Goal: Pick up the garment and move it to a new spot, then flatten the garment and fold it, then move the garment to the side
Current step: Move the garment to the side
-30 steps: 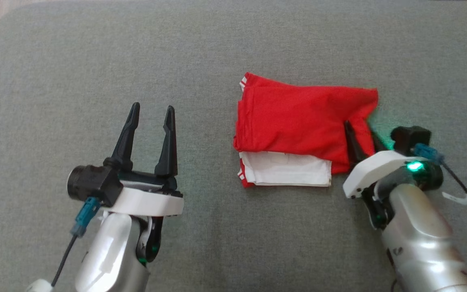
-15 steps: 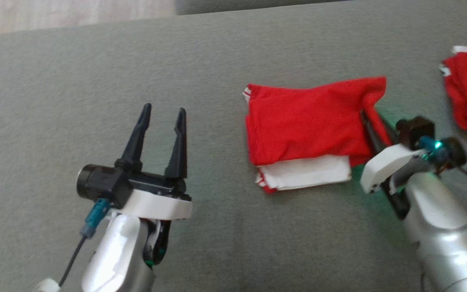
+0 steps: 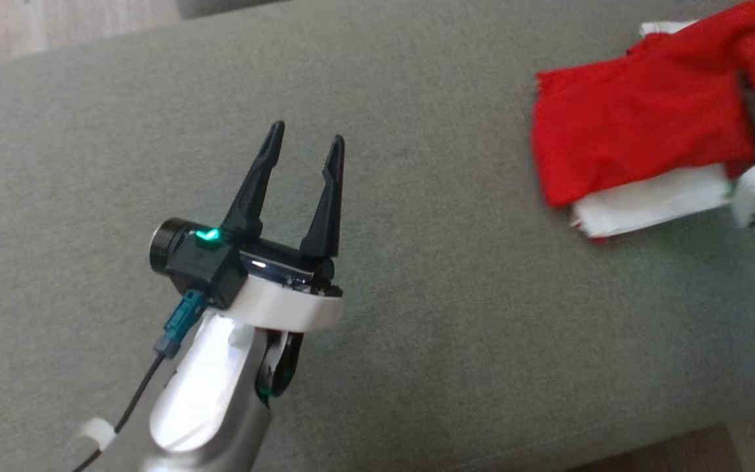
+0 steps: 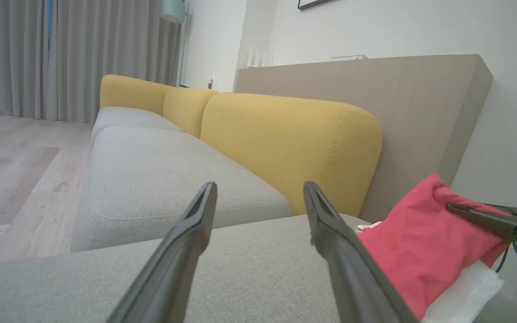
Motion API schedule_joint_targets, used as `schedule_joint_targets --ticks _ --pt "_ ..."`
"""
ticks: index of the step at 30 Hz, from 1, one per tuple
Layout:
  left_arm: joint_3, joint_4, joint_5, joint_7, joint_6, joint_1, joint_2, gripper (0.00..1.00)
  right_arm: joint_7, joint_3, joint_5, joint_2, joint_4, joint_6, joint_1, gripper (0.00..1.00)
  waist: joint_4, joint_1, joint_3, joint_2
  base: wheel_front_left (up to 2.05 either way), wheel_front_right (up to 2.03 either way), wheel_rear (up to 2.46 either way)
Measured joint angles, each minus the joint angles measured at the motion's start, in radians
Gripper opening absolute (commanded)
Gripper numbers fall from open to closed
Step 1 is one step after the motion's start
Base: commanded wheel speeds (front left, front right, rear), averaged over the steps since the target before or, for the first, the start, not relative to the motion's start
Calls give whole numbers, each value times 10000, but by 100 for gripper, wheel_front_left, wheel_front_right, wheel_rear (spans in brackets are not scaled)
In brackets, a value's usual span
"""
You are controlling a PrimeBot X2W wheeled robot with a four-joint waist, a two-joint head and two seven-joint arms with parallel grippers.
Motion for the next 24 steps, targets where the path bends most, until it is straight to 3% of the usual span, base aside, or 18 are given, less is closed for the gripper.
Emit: schedule_joint_targets --ticks 7,20,21,22,24 --pt "42 -35 194 0 -35 -456 4 100 401 -612 604 -1081 729 0 -745 0 -262 1 836 0 0 0 0" --pt "395 -25 384 0 -221 -734 2 100 100 -2201 117 -1191 2746 0 -1617 0 96 2 1693 0 0 0 0" --pt "426 -23 384 0 -222 -734 6 100 54 -2270 52 -1156 2838 0 -1616 18 121 2 1701 0 0 0 0" --pt "453 -23 384 0 -224 -734 4 100 48 -2343 -13 -1112 2920 0 -1617 100 139 2 1701 0 0 0 0" --pt "535 -19 384 0 -297 -733 2 100 -61 -2449 -59 -988 3081 0 -1620 100 160 1 1672 0 0 0 0"
